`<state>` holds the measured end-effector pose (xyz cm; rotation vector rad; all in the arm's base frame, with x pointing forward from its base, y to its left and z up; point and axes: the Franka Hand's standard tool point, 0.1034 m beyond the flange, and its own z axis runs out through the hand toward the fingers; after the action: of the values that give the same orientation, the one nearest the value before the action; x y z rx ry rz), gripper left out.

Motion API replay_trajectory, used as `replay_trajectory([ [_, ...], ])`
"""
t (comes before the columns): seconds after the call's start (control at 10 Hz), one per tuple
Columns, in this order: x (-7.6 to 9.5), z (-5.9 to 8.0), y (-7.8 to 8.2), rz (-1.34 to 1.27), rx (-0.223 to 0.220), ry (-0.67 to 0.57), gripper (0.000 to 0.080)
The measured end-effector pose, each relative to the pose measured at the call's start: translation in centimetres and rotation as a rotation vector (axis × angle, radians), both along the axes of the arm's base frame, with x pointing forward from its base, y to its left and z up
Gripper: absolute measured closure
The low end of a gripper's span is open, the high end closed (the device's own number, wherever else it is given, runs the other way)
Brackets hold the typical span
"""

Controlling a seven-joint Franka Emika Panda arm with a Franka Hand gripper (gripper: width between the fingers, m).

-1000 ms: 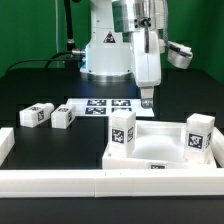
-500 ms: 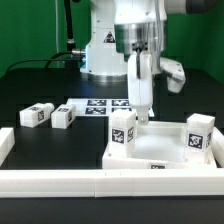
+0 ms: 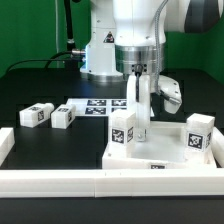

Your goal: Assemble square table

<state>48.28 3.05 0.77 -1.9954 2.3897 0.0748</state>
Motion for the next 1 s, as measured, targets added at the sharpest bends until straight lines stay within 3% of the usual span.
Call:
replay_trajectory([
  [0.2,-0.1,-0.1,0.1,0.003,-0.001,0.003,0.0408],
  [0.3,-0.1,-0.2,0.2,0.005,-0.002,0.004,0.0408],
  [0.4,-0.2,-0.2,0.3,0.007,-0.002,0.004,0.0602],
  [0.5,-0.2,-0.2,0.2,0.008,-0.002,0.004,0.0728],
  [0.8,0.2,0.0,0.0,0.026,-0.007,-0.011,0.0741],
  [1.0,-0.1,0.4,-0.9,0.099,-0.011,-0.020,0.0741],
])
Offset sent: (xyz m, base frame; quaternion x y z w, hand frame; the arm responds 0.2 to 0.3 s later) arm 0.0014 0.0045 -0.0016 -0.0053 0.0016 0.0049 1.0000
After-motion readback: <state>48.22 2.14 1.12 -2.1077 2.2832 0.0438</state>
